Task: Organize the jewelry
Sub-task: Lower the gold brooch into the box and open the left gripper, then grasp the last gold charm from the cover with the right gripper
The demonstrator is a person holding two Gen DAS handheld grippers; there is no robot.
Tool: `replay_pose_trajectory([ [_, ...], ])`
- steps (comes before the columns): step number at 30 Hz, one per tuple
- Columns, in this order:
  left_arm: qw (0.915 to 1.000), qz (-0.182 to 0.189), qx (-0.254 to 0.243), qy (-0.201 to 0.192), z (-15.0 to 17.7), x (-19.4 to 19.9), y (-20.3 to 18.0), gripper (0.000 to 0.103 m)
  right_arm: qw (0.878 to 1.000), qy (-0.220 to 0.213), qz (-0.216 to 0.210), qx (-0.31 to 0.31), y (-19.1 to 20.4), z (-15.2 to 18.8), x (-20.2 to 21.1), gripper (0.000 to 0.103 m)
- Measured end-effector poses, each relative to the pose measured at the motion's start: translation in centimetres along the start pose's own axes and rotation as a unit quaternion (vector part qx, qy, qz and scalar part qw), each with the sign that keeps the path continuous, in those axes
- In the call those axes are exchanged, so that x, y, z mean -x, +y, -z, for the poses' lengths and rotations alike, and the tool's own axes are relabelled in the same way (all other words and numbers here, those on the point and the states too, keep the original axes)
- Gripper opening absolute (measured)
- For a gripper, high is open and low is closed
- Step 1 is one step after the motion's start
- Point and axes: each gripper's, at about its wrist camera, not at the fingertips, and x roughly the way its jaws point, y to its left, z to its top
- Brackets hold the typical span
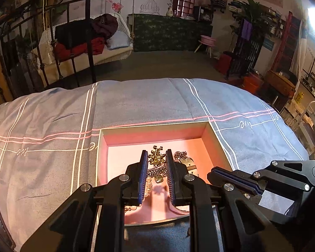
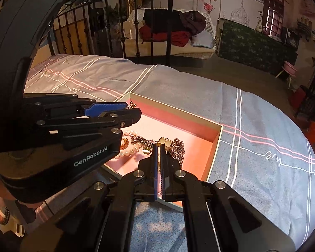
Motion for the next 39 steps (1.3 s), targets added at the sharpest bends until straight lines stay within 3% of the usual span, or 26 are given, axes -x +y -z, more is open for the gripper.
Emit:
replay_pose_trajectory([
  [13,0.9995,0.000,0.005,0.030,0.2,-2.2,-0.1,0.017,1.000,0.015,-0.001,-0.005,-0.6,0.5,-0.8,0.003],
  [14,0.9994,0.000,0.004,0.034,0.2,-2.3,-0.1,0.021,1.000,0.019,0.000,-0.004,-0.5,0.5,-0.9,0.003],
  [16,0.9991,-0.005,-0.003,0.043,0.0,-2.5,-0.2,0.059,1.000,0.029,-0.001,0.002,-0.1,0.4,-1.3,0.006],
  [17,0.9992,-0.015,-0.007,0.036,0.0,-2.3,-0.3,0.091,0.999,0.034,0.002,0.006,0.0,0.5,-1.4,0.026],
  [18,0.9994,-0.028,-0.010,0.021,-0.1,-1.9,-0.4,0.096,0.999,0.035,0.006,0.010,0.2,0.7,-1.5,0.072],
  [19,0.9992,-0.036,-0.014,0.009,-0.1,-1.5,-0.6,0.096,0.999,0.029,0.012,0.014,0.4,0.7,-1.4,0.091],
  [20,0.9991,-0.038,-0.019,0.009,-0.2,-1.3,-0.7,0.096,0.999,0.015,0.022,0.020,0.6,0.9,-1.1,0.097],
  [32,0.9997,-0.022,-0.010,0.005,1.5,0.6,0.0,0.096,1.000,0.013,0.005,0.013,0.9,2.1,0.0,0.097],
  [35,0.9999,-0.007,-0.010,0.010,3.9,1.7,0.5,0.097,0.999,0.027,-0.026,-0.003,0.9,4.4,0.6,0.097],
  [39,0.9994,-0.016,0.003,0.031,8.9,2.3,1.7,0.097,0.996,0.086,-0.027,-0.009,1.4,9.0,-0.2,0.097],
])
